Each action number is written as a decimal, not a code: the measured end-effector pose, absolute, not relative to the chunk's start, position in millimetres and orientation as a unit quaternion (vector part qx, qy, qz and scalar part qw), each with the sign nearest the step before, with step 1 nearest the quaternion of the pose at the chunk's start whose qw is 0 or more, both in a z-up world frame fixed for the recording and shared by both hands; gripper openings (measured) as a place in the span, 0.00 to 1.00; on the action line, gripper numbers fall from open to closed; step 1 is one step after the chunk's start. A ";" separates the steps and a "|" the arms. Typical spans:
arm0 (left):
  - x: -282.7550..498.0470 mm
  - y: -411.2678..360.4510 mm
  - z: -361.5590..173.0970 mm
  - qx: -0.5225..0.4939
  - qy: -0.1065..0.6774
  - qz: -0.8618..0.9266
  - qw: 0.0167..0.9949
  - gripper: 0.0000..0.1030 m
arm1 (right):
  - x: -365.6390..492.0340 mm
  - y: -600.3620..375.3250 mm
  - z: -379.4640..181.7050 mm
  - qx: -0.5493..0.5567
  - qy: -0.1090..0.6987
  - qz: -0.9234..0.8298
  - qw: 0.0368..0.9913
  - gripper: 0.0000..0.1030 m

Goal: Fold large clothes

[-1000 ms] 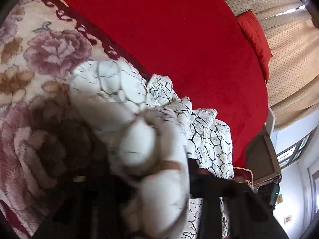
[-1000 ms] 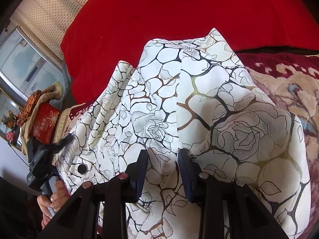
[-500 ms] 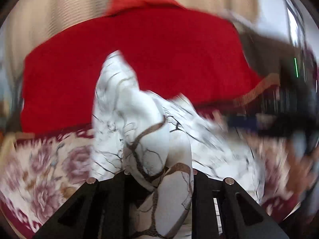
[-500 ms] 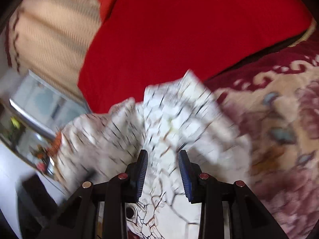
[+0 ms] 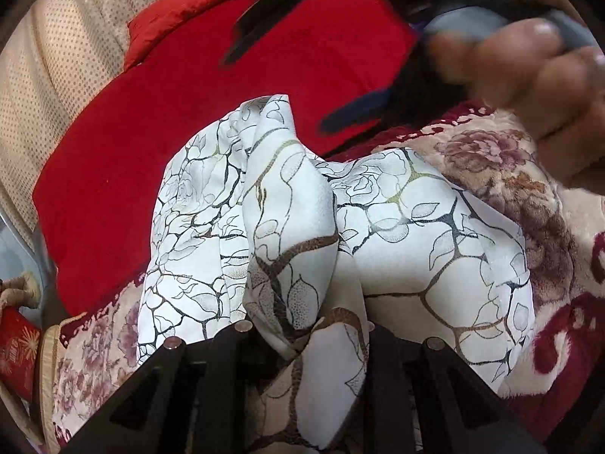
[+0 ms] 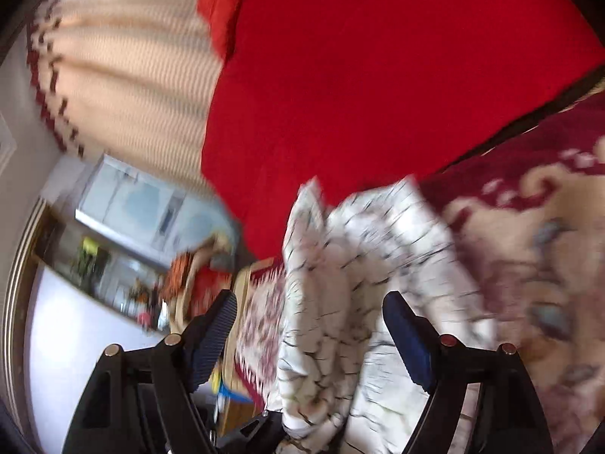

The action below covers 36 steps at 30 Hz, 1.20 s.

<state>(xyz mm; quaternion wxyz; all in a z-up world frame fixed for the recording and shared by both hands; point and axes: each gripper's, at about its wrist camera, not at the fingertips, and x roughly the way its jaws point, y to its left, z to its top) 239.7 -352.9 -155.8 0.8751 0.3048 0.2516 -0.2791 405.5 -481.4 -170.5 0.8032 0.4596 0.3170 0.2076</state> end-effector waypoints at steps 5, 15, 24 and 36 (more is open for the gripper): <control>233.5 -341.2 -148.2 0.292 0.244 -0.305 0.873 0.19 | 456.8 -440.2 -185.8 0.418 0.375 0.229 0.795 0.78; 211.5 -357.9 -92.6 0.249 0.217 -0.398 0.856 0.20 | 441.3 -411.8 -131.2 0.308 0.342 0.195 0.866 0.17; 215.3 -425.0 -122.6 0.238 0.288 -0.426 0.824 0.28 | 414.0 -488.2 -151.3 0.322 0.337 0.117 0.877 0.16; 161.7 -358.1 -98.0 0.269 0.236 -0.477 0.803 0.70 | 450.6 -485.2 -219.3 0.339 0.407 0.112 0.841 0.20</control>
